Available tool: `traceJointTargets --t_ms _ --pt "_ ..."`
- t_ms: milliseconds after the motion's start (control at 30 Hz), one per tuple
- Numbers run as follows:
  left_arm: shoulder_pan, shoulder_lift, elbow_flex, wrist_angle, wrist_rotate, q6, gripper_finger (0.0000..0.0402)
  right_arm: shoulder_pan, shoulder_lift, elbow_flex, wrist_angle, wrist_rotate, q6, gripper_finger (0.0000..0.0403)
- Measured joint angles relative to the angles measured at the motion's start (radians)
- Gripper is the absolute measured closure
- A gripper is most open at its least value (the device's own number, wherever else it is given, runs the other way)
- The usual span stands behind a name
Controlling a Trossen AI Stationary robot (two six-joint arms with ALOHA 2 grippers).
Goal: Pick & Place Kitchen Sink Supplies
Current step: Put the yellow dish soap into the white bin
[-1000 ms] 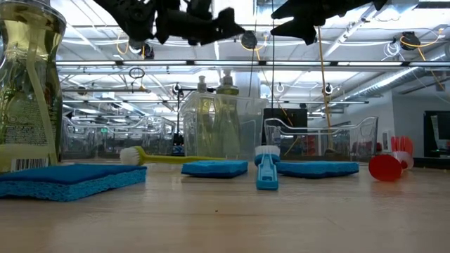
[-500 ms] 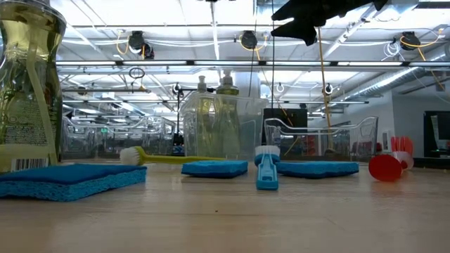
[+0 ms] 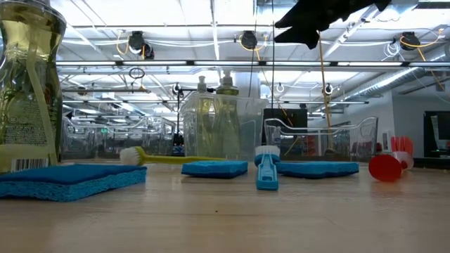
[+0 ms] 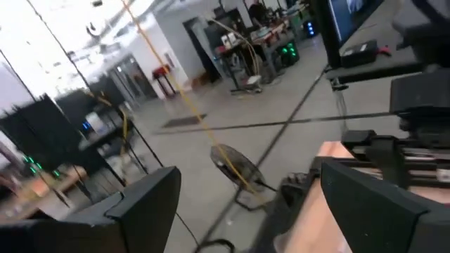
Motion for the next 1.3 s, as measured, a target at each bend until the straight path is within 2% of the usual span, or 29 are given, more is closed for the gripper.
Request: traceJointTargets --t_ms 333,700,1000,1300 --pt "-0.026 -0.17 -0.002 -0.36 0.005 -0.313 0.0062 -0.001 -0.119 0.0 -0.077 0.003 -0.075 0.0176" --pt "-0.116 -0.226 -0.002 -0.653 0.033 -0.575 0.0062 -0.003 -0.338 0.0 -0.267 0.007 -0.075 0.0176" --pt "-0.233 -0.266 -0.002 -0.877 0.044 -0.821 0.0062 -0.003 -0.422 -0.002 -0.386 0.007 -0.07 0.0176" --pt "-0.348 -0.377 -0.002 -1.064 0.019 -1.066 0.0062 -0.003 -0.598 -0.218 -0.269 0.008 0.011 0.0177"
